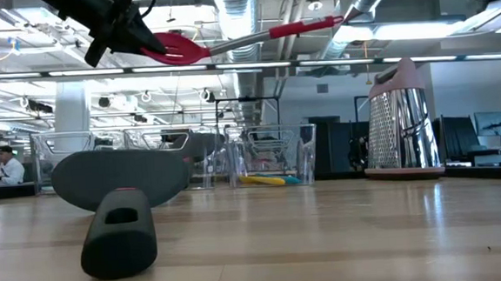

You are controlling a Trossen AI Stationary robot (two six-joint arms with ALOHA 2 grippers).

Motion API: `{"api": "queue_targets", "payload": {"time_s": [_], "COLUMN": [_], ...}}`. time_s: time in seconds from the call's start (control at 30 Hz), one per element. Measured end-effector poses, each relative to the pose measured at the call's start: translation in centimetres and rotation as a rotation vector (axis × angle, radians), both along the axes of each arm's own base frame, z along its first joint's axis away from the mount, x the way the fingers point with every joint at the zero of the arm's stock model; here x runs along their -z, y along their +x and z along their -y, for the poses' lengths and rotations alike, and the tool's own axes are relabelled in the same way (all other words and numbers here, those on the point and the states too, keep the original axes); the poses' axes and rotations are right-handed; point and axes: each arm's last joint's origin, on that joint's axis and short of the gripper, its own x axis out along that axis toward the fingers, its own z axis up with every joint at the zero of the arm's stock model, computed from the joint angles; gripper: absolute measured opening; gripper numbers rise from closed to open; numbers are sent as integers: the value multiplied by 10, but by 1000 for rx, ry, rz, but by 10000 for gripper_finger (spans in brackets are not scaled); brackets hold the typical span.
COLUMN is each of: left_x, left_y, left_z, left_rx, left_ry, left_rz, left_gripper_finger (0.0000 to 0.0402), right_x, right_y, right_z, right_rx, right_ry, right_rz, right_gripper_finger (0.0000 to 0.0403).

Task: Pick & Place Kitchen Items
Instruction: Put the red slotted spoon into the right transparent bin

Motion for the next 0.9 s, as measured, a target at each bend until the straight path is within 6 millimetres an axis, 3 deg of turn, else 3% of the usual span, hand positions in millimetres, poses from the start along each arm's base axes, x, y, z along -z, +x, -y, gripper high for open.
{"api": "queue_targets", "payload": {"time_s": [0.2, 0.53, 0.8, 0.9], "left_x": [-1, -1, -1, -1], "left_y": [0, 1, 2, 2], "left_z": [0, 1, 3, 3], "left_rx": [0, 71, 108, 110], "left_ry": [-1, 11, -2, 0], "left_rz": [9, -17, -9, -11], "left_gripper_finger": [1, 1, 1, 1], "right_x": [11, 55, 87, 90], "right_y": [9, 55, 76, 78], "right_z": [-14, -26, -43, -45], "right_rx": [-70, -29, -5, 56], "right_ry": [45, 46, -189, -322], "right_rz": [-49, -141, -211, -189], "right_gripper_finger": [0, 4, 82, 124]}}
